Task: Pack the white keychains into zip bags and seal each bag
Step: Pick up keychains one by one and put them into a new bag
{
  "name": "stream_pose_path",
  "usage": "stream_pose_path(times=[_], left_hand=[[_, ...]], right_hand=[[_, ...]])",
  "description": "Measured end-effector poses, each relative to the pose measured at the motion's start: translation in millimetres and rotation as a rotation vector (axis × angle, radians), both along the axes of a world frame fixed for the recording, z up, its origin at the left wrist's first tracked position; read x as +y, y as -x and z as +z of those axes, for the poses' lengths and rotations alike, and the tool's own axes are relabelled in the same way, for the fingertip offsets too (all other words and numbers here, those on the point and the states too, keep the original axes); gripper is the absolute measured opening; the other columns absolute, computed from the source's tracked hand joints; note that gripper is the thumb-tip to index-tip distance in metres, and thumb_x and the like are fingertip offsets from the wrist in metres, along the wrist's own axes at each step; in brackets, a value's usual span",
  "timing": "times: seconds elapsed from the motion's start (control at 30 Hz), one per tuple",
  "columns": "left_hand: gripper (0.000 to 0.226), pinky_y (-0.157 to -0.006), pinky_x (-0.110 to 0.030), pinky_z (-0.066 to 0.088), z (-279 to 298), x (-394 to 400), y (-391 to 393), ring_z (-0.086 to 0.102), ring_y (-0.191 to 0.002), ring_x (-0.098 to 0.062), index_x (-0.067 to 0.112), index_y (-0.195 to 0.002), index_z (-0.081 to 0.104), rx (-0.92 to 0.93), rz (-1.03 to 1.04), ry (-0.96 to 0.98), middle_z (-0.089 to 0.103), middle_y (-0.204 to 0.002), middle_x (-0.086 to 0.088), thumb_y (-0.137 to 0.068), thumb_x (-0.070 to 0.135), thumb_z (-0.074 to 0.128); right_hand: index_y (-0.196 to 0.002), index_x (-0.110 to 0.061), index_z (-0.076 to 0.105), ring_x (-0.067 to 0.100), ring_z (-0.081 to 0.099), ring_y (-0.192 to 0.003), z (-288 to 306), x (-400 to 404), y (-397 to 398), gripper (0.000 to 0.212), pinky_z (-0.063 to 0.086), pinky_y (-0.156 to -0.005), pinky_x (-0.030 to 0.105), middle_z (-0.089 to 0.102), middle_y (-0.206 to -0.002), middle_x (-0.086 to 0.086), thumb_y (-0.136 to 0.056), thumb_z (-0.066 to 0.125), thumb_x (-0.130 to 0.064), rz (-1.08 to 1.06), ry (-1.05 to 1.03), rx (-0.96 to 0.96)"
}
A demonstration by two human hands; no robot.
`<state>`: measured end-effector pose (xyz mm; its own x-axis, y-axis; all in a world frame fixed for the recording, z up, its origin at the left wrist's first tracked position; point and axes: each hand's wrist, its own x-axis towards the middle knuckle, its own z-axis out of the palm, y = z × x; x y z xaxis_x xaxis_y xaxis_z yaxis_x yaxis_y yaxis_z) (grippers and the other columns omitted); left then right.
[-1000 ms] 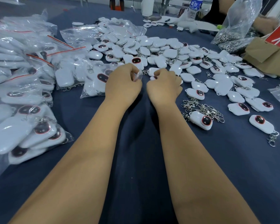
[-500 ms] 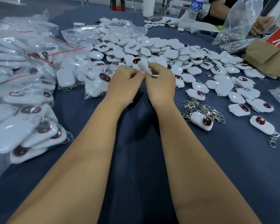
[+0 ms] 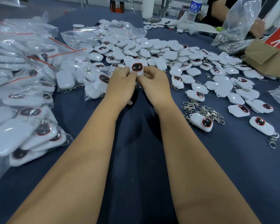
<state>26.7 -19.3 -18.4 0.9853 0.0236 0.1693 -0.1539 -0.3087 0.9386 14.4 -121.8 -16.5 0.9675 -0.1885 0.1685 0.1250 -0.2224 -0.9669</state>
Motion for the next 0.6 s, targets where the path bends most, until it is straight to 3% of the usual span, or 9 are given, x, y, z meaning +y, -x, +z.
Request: stream_pose_path(times=[0.07,0.13,0.23,0.47,0.6], left_hand=[[0.024,-0.053,-0.016,0.036,-0.8,-0.5,0.7,0.046,-0.078,-0.016,0.007,-0.08,0.052,-0.027,0.008,-0.017,0.05,-0.091,-0.009,-0.098,0.021,0.045],[0.02,-0.047,-0.012,0.04,-2.1,-0.7,1.7,0.051,-0.082,-0.014,0.011,-0.093,0.06,-0.065,0.007,-0.012,0.058,-0.098,-0.007,-0.099,0.023,0.046],[0.018,-0.039,-0.008,0.039,-2.5,0.7,3.1,0.054,-0.079,-0.011,0.019,-0.104,0.065,-0.057,-0.031,0.024,0.063,-0.095,-0.001,-0.097,0.023,0.048],[0.016,-0.046,-0.009,0.039,-4.3,0.2,2.7,0.049,-0.063,-0.002,0.021,-0.085,0.063,-0.056,-0.04,0.069,0.061,-0.078,0.006,-0.094,0.027,0.052],[0.015,-0.048,-0.009,0.045,-2.4,0.4,5.0,0.063,-0.086,-0.014,0.025,-0.101,0.065,-0.038,-0.039,0.09,0.069,-0.099,-0.003,-0.095,0.03,0.052]], right_hand=[[-0.094,-0.019,0.066,0.019,0.069,-0.088,0.1,0.0,0.3,0.005,0.055,-0.089,0.04,0.074,-0.091,0.004,-0.089,0.068,-0.019,-0.019,-0.013,-0.003],[-0.088,-0.021,0.063,0.023,0.069,-0.085,-0.7,-2.0,-1.0,0.007,0.055,-0.086,0.042,0.073,-0.09,0.008,-0.088,0.07,-0.022,-0.043,-0.042,0.0],[-0.089,-0.018,0.061,0.013,0.065,-0.073,-1.2,-4.3,-1.9,0.01,0.053,-0.074,0.034,0.071,-0.08,0.002,-0.088,0.071,-0.02,-0.041,-0.097,0.0],[-0.101,-0.004,0.067,0.009,0.062,-0.066,1.2,-6.8,-1.4,0.015,0.051,-0.069,0.027,0.067,-0.067,-0.005,-0.087,0.065,-0.01,-0.043,-0.134,0.043],[-0.099,-0.004,0.067,0.013,0.06,-0.07,2.9,-6.2,0.0,0.013,0.051,-0.071,0.029,0.067,-0.07,-0.001,-0.087,0.063,-0.007,-0.023,-0.132,0.058]])
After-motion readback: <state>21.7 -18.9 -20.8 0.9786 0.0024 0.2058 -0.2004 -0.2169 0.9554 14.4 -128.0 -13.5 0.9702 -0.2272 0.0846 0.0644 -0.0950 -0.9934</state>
